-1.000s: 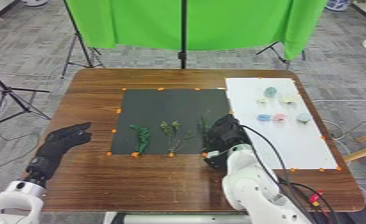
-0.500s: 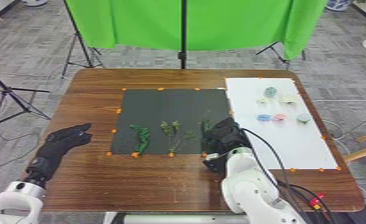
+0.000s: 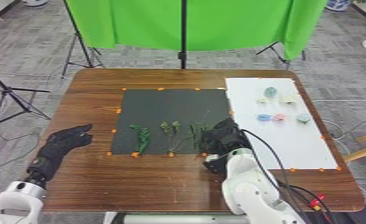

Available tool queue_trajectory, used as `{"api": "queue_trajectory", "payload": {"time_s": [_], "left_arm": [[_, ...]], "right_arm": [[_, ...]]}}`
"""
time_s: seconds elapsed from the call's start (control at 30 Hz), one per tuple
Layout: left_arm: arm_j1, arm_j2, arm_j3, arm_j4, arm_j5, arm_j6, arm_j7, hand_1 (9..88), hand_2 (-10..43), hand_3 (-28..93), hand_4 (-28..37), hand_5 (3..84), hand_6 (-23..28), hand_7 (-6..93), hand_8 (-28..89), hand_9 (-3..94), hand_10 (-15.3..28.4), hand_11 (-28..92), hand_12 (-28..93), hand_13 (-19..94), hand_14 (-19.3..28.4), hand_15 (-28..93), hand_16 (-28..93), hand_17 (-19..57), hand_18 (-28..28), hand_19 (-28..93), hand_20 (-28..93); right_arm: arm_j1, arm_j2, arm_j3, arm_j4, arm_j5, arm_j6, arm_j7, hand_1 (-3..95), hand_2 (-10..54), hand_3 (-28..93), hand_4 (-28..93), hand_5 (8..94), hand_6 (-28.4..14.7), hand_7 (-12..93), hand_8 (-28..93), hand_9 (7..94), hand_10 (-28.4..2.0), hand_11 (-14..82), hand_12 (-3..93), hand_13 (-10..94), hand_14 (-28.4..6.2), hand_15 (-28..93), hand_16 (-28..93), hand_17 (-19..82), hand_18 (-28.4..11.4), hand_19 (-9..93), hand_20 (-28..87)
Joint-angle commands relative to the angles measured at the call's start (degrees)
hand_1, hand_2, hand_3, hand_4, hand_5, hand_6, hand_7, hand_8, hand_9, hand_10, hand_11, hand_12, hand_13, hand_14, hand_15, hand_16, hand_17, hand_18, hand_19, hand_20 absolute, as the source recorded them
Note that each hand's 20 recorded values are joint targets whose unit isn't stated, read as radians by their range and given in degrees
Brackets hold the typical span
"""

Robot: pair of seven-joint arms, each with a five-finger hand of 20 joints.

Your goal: Arrange flowers

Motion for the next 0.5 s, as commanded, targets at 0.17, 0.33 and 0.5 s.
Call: {"api": "queue_trajectory", "payload": {"time_s": [0.17, 0.33, 0.5], "left_arm": [[0.34, 0.02, -0.03, 0.0, 0.46, -1.17, -1.18, 30.9, 5.8, 63, -21.3, 44.2, 6.2, 8.6, -6, 45.0, 14.9, 18, 10, 37, 18.3, 17, -2, 6.7, 13.5, 17, 16], [0.04, -0.03, 0.08, 0.12, 0.72, -1.5, -1.08, 30.9, 5.9, 63, -21.2, 44.2, 6.2, 8.5, -6, 45.0, 14.9, 18, 10, 37, 18.3, 17, -2, 6.7, 13.5, 17, 16], [-0.29, -0.07, 0.33, 0.2, 0.73, -1.3, -0.97, 30.9, 5.9, 63, -21.2, 44.2, 6.2, 8.5, -6, 45.0, 15.0, 18, 10, 37, 18.3, 17, -2, 6.7, 13.6, 17, 16]], "right_arm": [[-2.61, 2.17, 0.38, -5.06, -2.81, 1.96, -9.08, 45.4, -9.5, 59, -4, 79.4, -6.3, 35, 15, 92.4, -11.5, 43.7, 24.1, 94, -1.3, 66, 20, 77, -7.4, 93, 39], [-3.03, 4.31, -0.55, -7.03, 1.78, -6.59, -15.65, 36.2, -5.8, 66, -8, 79.3, -4.6, 32, -8, 92.9, -12.0, 29.3, 22.2, 94, -1.7, 64, 22, 75, -9.1, 93, 46], [-2.33, 6.79, -1.88, -6.43, 4.51, -11.85, -17.92, 30.5, 2.7, 65, -10, 74.2, -4.0, 25, -8, 85.0, -14.4, 15.3, 17.0, 94, -1.5, 65, 22, 74, -10.7, 93, 51]]}}
